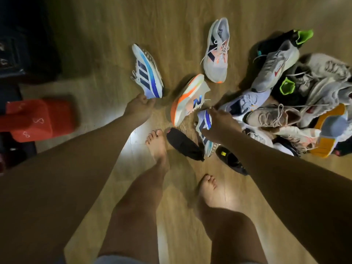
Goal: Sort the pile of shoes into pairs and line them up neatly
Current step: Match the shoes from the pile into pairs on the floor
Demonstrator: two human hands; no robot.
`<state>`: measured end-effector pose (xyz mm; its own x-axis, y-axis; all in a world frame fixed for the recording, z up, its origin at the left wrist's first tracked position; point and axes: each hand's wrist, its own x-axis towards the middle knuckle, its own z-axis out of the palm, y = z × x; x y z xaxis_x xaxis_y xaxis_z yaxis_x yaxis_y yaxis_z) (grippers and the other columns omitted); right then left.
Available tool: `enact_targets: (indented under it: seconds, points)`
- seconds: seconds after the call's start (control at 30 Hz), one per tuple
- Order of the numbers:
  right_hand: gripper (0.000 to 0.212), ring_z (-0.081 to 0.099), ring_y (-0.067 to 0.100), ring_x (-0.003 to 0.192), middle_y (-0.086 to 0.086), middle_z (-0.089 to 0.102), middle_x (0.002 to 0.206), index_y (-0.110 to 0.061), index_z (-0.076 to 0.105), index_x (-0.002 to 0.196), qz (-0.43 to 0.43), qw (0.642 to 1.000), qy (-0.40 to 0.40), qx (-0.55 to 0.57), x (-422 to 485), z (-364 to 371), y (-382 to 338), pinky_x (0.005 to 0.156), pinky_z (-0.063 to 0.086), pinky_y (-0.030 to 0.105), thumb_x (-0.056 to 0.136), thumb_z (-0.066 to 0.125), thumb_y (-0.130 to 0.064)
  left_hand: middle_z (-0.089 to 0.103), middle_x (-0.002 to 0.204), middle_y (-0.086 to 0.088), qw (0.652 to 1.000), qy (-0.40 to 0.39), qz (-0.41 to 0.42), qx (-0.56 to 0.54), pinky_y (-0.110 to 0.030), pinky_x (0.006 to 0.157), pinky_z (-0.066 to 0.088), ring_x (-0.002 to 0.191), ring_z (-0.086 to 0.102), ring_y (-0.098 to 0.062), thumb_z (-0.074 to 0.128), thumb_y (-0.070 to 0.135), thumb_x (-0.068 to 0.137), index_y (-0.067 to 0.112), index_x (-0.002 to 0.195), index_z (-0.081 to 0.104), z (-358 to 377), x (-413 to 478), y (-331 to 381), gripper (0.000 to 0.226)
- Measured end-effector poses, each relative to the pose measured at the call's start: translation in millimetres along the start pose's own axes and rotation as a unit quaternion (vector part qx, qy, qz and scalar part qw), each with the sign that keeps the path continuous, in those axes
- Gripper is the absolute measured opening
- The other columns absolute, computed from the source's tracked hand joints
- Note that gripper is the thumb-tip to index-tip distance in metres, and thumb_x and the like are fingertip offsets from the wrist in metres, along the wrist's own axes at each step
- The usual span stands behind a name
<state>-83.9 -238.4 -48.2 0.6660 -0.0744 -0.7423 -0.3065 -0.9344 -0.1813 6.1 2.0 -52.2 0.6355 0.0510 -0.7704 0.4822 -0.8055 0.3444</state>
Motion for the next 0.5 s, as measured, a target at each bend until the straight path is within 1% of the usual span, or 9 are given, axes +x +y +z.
enact_targets:
  seconds: [0.07, 0.17, 0.23, 0.3, 0.37, 0.4, 0.43, 0.47, 0.5]
  points:
    - [0.052, 0.053, 0.031, 0.114, 0.008, 0.054, 0.121, -0.025, 0.042, 0.129, -0.004, 0.999, -0.038, -0.024, 29, 29, 14, 0.092, 0.050, 0.047, 0.081, 0.057, -0.038, 0.053, 0.128, -0.007, 1.000, 0.003, -0.012, -0.013, -0.033, 0.091, 0.040, 0.117, 0.051, -0.026, 0.039, 0.038, 0.101, 0.008, 0.134, 0.047, 26, 36, -16, 0.045]
    - [0.048, 0.052, 0.031, 0.115, 0.008, 0.055, 0.120, -0.023, 0.047, 0.124, -0.035, 0.998, -0.029, -0.051, 87, 64, 36, 0.092, 0.050, 0.047, 0.081, 0.061, -0.038, 0.057, 0.100, 0.001, 0.991, 0.042, -0.068, -0.103, -0.025, 0.076, 0.040, 0.098, 0.054, -0.017, 0.046, 0.043, 0.098, 0.011, 0.117, 0.052, 66, 99, -40, 0.038]
    - [0.053, 0.049, 0.029, 0.120, 0.006, 0.052, 0.127, -0.023, 0.048, 0.124, -0.059, 0.995, -0.029, -0.079, 126, 89, 50, 0.097, 0.047, 0.048, 0.078, 0.068, -0.040, 0.061, 0.101, -0.003, 0.985, 0.061, -0.074, -0.141, -0.021, 0.069, 0.041, 0.087, 0.056, -0.014, 0.050, 0.044, 0.096, 0.011, 0.116, 0.055, 89, 131, -58, 0.039]
    - [0.056, 0.049, 0.030, 0.122, 0.007, 0.051, 0.130, -0.023, 0.050, 0.124, -0.095, 0.987, -0.028, -0.129, 165, 107, 65, 0.100, 0.045, 0.049, 0.075, 0.069, -0.044, 0.062, 0.119, -0.009, 0.968, 0.095, -0.064, -0.223, -0.024, 0.072, 0.048, 0.093, 0.061, -0.018, 0.051, 0.041, 0.097, 0.011, 0.127, 0.056, 102, 168, -60, 0.043]
    - [0.055, 0.054, 0.027, 0.113, 0.006, 0.054, 0.125, -0.025, 0.054, 0.121, -0.123, 0.979, -0.068, -0.150, 198, 117, 78, 0.096, 0.049, 0.046, 0.074, 0.068, -0.049, 0.059, 0.130, -0.006, 0.951, 0.148, -0.054, -0.266, -0.028, 0.086, 0.048, 0.105, 0.059, -0.019, 0.051, 0.038, 0.098, 0.011, 0.135, 0.052, 110, 199, -48, 0.045]
    - [0.056, 0.055, 0.025, 0.108, 0.004, 0.056, 0.122, -0.027, 0.056, 0.121, -0.133, 0.973, -0.108, -0.156, 209, 121, 81, 0.093, 0.050, 0.043, 0.072, 0.070, -0.050, 0.058, 0.132, -0.005, 0.961, 0.167, -0.044, -0.218, -0.029, 0.092, 0.046, 0.110, 0.058, -0.019, 0.052, 0.037, 0.098, 0.011, 0.137, 0.050, 116, 205, -53, 0.047]
    - [0.057, 0.055, 0.023, 0.106, 0.001, 0.057, 0.119, -0.030, 0.056, 0.122, -0.139, 0.966, -0.142, -0.168, 221, 124, 82, 0.092, 0.050, 0.040, 0.071, 0.074, -0.050, 0.057, 0.133, -0.007, 0.970, 0.203, -0.009, -0.130, -0.034, 0.097, 0.045, 0.115, 0.056, -0.023, 0.051, 0.034, 0.098, 0.010, 0.138, 0.049, 130, 216, -58, 0.046]
    - [0.060, 0.055, 0.021, 0.106, -0.002, 0.058, 0.117, -0.031, 0.056, 0.123, -0.143, 0.959, -0.168, -0.178, 235, 127, 86, 0.091, 0.049, 0.038, 0.070, 0.077, -0.049, 0.057, 0.129, -0.011, 0.972, 0.216, -0.014, -0.096, -0.042, 0.098, 0.044, 0.117, 0.055, -0.031, 0.047, 0.027, 0.098, 0.007, 0.135, 0.049, 131, 221, -75, 0.042]
    - [0.064, 0.055, 0.019, 0.105, -0.004, 0.058, 0.117, -0.032, 0.057, 0.124, -0.138, 0.955, -0.194, -0.176, 243, 126, 85, 0.091, 0.048, 0.036, 0.067, 0.080, -0.048, 0.057, 0.121, -0.017, 0.969, 0.217, -0.050, -0.110, -0.049, 0.092, 0.043, 0.112, 0.054, -0.038, 0.043, 0.019, 0.095, 0.004, 0.129, 0.049, 150, 196, -111, 0.037]
